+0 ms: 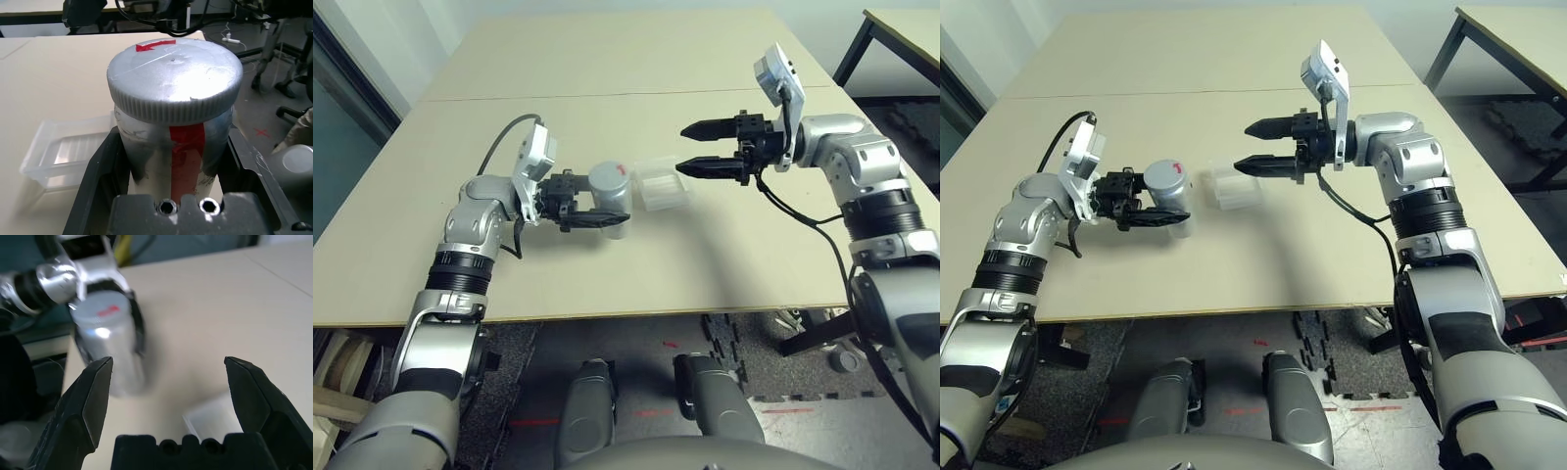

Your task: Pour the medicine from the bottle into the box.

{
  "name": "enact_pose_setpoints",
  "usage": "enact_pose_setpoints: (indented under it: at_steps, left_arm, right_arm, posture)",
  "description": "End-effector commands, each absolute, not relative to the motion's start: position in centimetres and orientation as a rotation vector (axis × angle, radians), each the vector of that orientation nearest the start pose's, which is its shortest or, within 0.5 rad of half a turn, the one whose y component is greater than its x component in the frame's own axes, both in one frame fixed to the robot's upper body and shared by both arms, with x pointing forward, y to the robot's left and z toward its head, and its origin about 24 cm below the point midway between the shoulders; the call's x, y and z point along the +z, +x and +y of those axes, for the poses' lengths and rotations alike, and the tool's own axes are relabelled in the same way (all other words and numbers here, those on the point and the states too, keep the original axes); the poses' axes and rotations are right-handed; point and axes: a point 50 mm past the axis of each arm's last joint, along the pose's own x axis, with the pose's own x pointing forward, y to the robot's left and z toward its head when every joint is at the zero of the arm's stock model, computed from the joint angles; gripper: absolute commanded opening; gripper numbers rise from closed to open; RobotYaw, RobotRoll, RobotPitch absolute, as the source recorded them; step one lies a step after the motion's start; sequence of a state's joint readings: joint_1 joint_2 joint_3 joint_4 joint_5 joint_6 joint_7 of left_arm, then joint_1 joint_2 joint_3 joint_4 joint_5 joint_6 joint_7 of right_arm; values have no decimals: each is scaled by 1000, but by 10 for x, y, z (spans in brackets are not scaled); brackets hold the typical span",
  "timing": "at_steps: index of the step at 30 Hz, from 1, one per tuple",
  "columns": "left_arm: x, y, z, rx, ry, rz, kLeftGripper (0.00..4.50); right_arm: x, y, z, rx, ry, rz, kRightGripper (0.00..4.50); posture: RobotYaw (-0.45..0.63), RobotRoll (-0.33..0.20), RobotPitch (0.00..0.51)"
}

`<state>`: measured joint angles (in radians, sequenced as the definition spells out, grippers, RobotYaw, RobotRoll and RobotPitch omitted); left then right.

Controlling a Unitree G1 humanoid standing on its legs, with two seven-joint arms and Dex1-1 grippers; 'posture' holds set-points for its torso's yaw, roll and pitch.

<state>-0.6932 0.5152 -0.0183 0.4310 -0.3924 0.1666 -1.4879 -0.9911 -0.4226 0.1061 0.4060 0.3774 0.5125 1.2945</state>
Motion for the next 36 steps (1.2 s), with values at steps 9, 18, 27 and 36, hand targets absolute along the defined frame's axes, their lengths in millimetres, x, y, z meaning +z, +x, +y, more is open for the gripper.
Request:
enact_pose_setpoints:
  at_steps: [9,18,27,36]
  left_arm:
    - [163,328,180,-1437,165,-39,2659]
    - [165,329,177,-1439,164,-46,2659]
    - [167,327,177,-1444,161,-50,2659]
    - [167,326,178,-1440,158,-49,2659]
  right_arm:
    - [240,326,-57,1587,-125,36,4500]
    - [235,328,-38,1591,-168,14,4500]
    - [222,335,-29,1562,-197,28,4500]
    - [215,347,-33,1504,-193,46,4500]
  posture:
    - [-67,0,96]
    - [-58,0,99]
    - [-52,0,104]
    - [-45,0,106]
